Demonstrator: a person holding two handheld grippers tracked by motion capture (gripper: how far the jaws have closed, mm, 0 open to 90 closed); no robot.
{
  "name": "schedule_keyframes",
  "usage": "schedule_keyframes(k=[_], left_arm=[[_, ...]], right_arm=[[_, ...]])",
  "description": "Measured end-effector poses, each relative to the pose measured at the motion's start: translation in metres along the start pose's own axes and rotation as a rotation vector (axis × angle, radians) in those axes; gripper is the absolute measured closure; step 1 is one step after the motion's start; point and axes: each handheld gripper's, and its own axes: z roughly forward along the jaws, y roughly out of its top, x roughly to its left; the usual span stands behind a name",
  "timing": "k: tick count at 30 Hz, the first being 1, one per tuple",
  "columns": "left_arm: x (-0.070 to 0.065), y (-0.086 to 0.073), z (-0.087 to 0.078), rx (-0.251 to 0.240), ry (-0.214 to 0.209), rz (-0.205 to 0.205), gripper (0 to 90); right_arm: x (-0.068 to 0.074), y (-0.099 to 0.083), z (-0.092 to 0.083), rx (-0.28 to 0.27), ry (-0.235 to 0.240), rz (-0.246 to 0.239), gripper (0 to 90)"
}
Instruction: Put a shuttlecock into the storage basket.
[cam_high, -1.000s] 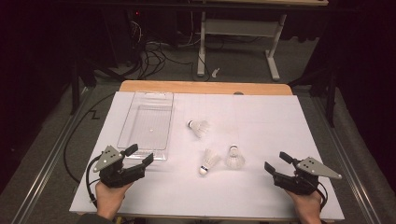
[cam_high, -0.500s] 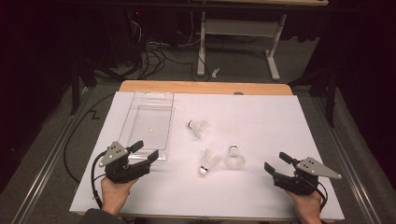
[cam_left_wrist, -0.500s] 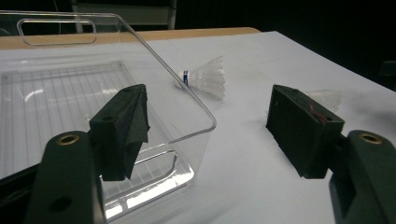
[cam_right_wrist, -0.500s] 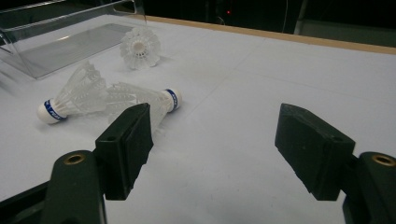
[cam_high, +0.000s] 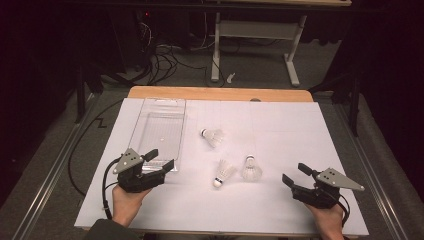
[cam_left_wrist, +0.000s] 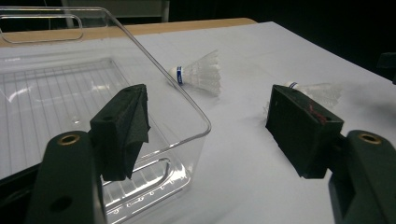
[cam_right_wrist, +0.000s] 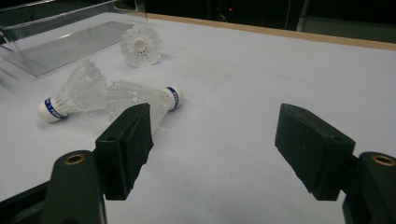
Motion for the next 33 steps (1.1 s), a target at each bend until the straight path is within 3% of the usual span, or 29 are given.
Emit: schedule_keyframes(k=[33], left_arm=[[-0.01, 0.015, 0.025, 0.003, -0.036, 0.03, 31.5]], right_arm=[[-0.001, 0.0, 0.0, 0.007, 0.001, 0.012, 27.7]])
